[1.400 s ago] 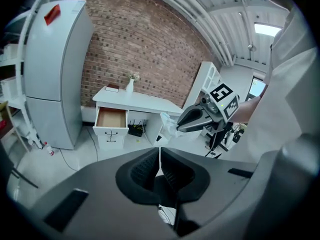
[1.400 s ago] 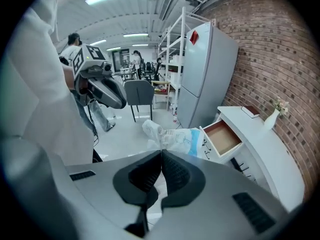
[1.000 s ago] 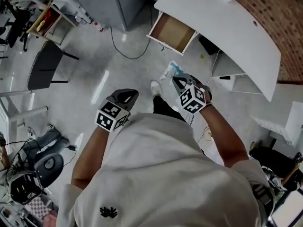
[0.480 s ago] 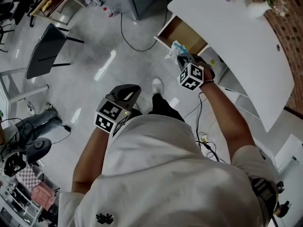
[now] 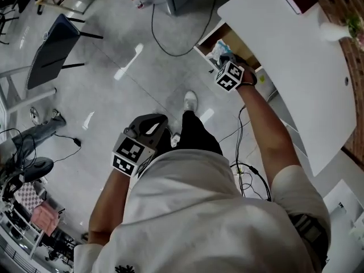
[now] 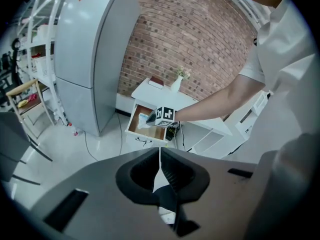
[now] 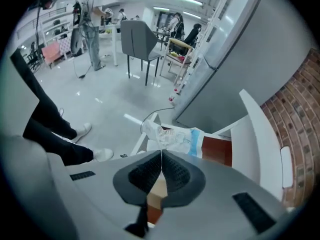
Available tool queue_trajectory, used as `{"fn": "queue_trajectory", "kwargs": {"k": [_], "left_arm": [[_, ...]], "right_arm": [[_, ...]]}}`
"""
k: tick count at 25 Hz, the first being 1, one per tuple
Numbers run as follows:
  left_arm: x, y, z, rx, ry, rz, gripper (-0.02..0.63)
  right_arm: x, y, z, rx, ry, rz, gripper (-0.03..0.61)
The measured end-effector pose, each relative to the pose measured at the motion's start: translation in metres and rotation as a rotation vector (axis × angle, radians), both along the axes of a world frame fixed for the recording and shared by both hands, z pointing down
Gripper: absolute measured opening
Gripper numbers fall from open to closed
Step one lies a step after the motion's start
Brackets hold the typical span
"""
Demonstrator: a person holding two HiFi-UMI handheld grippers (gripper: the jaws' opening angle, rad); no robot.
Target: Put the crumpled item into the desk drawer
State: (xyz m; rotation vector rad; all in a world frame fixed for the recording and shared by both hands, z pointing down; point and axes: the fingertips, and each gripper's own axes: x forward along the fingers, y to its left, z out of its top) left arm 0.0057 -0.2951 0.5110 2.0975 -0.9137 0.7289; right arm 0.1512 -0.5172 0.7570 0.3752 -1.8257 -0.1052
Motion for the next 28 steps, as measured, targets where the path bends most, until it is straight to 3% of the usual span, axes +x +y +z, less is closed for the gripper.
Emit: {"fn": "queue_trajectory", "kwargs": {"k": [4,13,28], "left_arm": [[0.002,0.009,0.039,-0.038,0.004,-0.024,0.029],[-0.018,0.007,0.085,-0.121,0.001,-0.11,0.029],[-0.017,0.022,0.127,-0.169,-0.002,-0.133,0.029]], "right_arm": [[0.004,-0.014,0.069,-0.018,0.047,-0.002,0.029],[0.007,-0.05,0.159,-0.054,0.154,-0.04,0.029],[0.008,-0.067,0.218,-0.068,0.167,-0.048,0.032]]}}
